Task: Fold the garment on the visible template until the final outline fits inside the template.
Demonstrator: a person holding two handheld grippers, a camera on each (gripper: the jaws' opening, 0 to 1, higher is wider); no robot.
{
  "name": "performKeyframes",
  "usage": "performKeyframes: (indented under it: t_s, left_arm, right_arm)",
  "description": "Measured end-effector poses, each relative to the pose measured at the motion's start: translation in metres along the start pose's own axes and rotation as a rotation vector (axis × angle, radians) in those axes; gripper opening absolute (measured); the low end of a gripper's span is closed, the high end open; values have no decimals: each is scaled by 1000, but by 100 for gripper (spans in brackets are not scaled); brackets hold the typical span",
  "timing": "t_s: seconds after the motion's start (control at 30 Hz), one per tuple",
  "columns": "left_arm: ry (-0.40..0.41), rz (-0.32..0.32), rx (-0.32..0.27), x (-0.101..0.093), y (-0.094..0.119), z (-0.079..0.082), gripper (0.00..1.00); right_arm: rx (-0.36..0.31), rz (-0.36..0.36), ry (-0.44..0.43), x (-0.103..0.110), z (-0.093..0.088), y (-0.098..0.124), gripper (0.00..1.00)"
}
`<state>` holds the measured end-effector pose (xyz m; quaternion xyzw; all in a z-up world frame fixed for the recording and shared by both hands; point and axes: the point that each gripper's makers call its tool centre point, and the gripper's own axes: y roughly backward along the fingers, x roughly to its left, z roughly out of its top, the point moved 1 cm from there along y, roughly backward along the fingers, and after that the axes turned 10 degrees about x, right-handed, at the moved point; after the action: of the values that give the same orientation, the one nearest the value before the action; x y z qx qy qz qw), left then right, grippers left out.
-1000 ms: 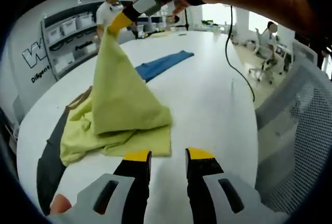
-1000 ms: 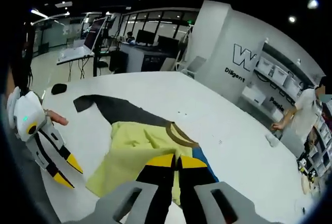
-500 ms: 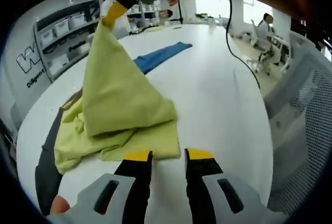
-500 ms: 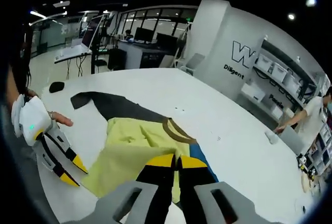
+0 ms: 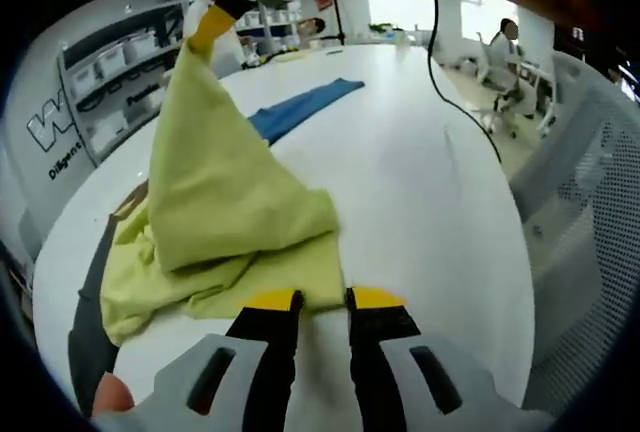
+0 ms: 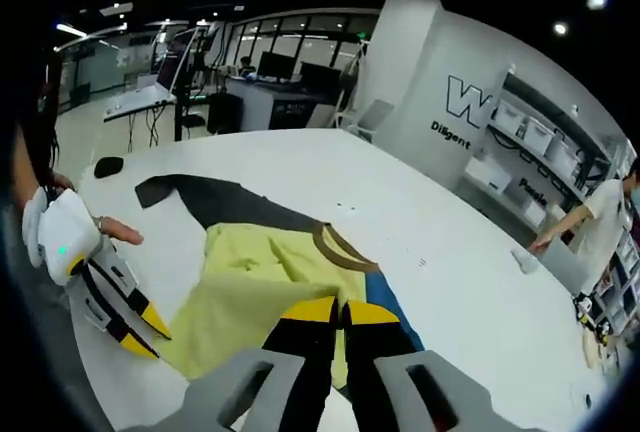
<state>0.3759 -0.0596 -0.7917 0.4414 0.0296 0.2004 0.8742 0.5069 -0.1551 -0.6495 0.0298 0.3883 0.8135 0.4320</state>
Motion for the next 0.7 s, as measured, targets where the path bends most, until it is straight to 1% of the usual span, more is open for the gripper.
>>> performKeyframes:
  t_s: [0.17, 0.23, 0.3, 0.5, 0.7]
  left_arm:
    - [9, 0, -3, 0, 1, -1, 8]
    - [32, -9, 5, 0, -1, -3, 3]
    - [35, 2, 5, 2, -1, -4, 0]
    - [42, 1, -6, 2, -1, -4, 0]
    - [52, 11, -31, 7, 13, -1, 0]
  right_arm:
    - [5, 0, -7, 0, -4, 0, 0]
    - [7, 2, -10, 2, -6, -1, 0]
    - [10, 3, -10, 3, -8, -1, 0]
    - [16, 1, -17, 4, -12, 1, 0]
    - [9, -5, -20, 4, -10, 6, 0]
